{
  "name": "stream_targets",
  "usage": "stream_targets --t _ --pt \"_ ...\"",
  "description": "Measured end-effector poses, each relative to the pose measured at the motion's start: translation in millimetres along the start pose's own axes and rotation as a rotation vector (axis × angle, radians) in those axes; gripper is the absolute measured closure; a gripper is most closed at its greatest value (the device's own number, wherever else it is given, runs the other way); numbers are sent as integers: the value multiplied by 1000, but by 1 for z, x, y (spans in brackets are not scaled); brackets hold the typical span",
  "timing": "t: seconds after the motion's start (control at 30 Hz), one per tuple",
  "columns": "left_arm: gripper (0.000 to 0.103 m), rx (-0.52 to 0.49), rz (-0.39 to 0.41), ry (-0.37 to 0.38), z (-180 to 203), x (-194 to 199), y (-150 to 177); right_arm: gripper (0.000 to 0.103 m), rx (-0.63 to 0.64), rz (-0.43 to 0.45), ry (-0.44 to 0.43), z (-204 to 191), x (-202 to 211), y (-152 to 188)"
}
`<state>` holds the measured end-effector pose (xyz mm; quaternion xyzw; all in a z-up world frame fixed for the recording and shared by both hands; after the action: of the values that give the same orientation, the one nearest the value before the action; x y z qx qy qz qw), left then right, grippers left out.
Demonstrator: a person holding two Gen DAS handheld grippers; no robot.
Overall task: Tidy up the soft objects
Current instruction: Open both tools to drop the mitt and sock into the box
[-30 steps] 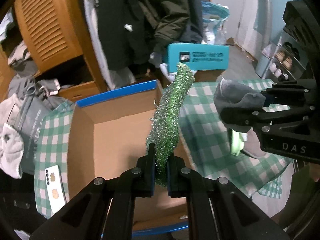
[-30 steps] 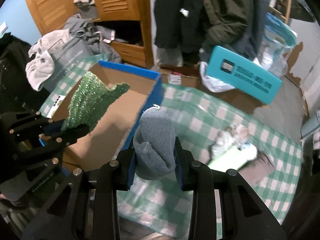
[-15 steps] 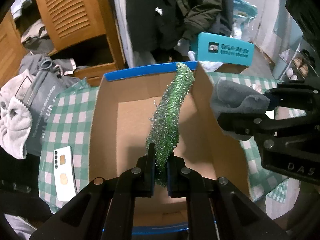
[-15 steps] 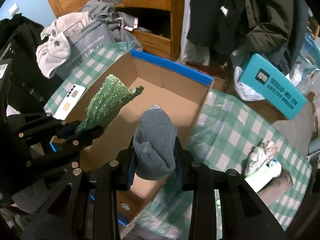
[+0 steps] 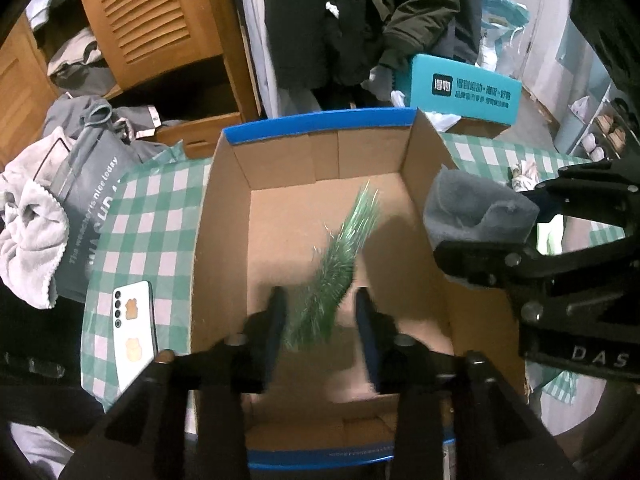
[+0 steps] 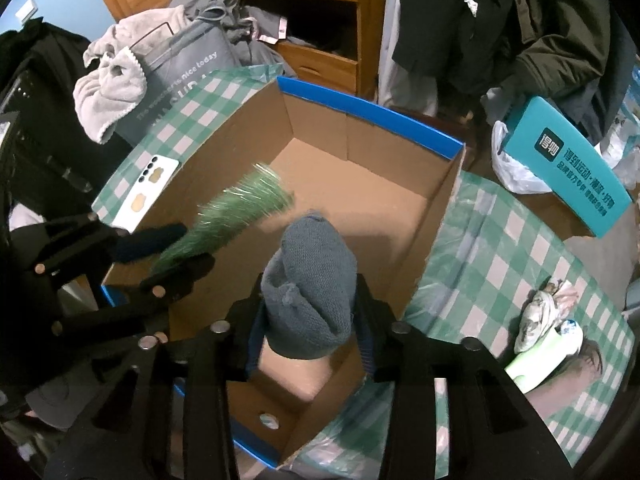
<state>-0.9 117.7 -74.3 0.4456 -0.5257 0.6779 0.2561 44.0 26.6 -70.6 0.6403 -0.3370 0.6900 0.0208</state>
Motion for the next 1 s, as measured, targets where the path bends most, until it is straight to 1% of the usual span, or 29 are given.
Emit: stream_targets --t 0.03,0.13,0.27,0.33,0.6,1.0 --pt "56 -2 6 -4 1 1 -1 53 -3 3 10 1 1 1" --pt "54 -9 12 -14 3 1 -2 44 -15 13 23 6 4 3" --pt "53 -11 8 -11 6 0 -2 41 -47 19 38 17 9 9" --pt "51 -14 7 -11 8 0 -1 37 -69 23 44 24 13 13" --pt "50 -44 13 8 27 2 0 32 -111 37 69 39 24 27" --pt "49 -103 12 16 57 3 1 32 -131 35 108 58 36 57"
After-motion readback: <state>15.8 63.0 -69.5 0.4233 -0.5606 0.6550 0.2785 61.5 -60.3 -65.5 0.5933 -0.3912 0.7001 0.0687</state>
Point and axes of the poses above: each gripper's, at about its wrist camera, not at the fingertips, and x roughly against the way its jaws point, z to its right, y to its underside, the point moved 3 cm from there along -x, roughly the way its jaws point, and after that the axes turned 15 degrees about x, right-handed, at the moved point
